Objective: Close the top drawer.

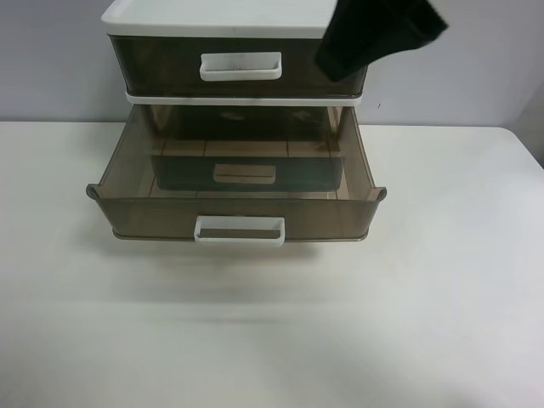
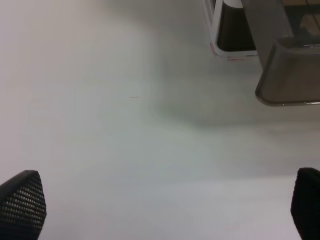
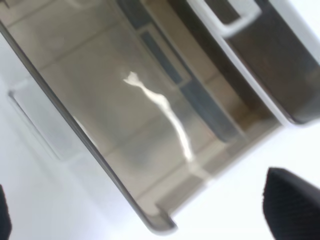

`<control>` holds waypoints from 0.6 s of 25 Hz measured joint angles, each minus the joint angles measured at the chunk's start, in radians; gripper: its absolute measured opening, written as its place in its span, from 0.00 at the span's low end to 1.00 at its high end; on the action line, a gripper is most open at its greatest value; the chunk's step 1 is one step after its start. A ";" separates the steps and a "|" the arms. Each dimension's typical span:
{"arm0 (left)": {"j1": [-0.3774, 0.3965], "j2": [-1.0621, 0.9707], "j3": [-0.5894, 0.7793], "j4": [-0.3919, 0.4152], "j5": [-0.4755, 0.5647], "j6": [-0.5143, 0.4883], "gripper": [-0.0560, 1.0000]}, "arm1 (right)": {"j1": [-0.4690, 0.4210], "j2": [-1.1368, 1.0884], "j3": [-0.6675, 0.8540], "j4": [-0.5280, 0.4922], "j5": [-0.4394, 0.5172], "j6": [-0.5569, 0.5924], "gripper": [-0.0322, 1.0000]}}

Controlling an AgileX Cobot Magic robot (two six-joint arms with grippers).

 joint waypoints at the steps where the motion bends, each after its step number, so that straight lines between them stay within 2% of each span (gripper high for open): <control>1: 0.000 0.000 0.000 0.000 0.000 0.000 0.99 | 0.000 -0.032 0.027 -0.012 0.000 0.013 0.99; 11: 0.000 0.000 0.000 0.000 0.000 0.000 0.99 | -0.001 -0.542 0.424 -0.087 0.003 0.111 0.98; 13: 0.000 0.000 0.000 0.000 0.000 0.000 0.99 | -0.026 -0.665 0.511 -0.082 0.003 0.143 0.98; 15: 0.000 0.000 0.000 0.000 0.000 0.000 0.99 | -0.105 -0.775 0.607 -0.076 0.001 0.167 0.98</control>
